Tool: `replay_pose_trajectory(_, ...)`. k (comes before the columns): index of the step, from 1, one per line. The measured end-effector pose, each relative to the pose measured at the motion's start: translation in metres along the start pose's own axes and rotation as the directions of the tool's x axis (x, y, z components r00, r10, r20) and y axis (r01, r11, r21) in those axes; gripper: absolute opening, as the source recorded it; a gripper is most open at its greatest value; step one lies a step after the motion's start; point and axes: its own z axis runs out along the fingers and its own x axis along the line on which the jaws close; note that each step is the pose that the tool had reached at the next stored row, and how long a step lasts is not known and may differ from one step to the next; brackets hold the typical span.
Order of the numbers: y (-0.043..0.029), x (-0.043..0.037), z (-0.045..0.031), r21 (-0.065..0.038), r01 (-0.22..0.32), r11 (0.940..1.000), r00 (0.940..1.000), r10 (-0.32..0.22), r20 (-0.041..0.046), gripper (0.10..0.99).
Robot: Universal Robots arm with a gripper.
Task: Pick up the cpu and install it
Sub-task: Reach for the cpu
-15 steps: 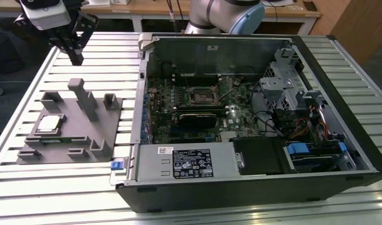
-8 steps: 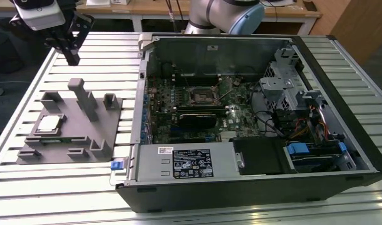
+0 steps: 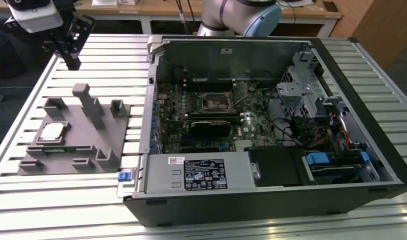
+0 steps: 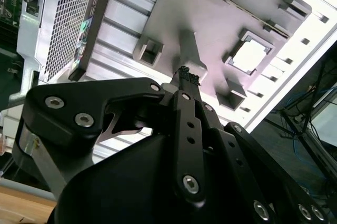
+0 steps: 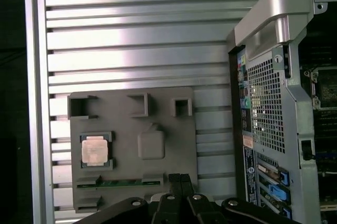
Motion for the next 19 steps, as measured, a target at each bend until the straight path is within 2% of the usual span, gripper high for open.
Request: replay_pose_trajectory(19, -0.0014, 0.0186, 0.0007, 0.000, 0.000, 1.0000, 1.0000, 0.000, 0.0000, 0.106)
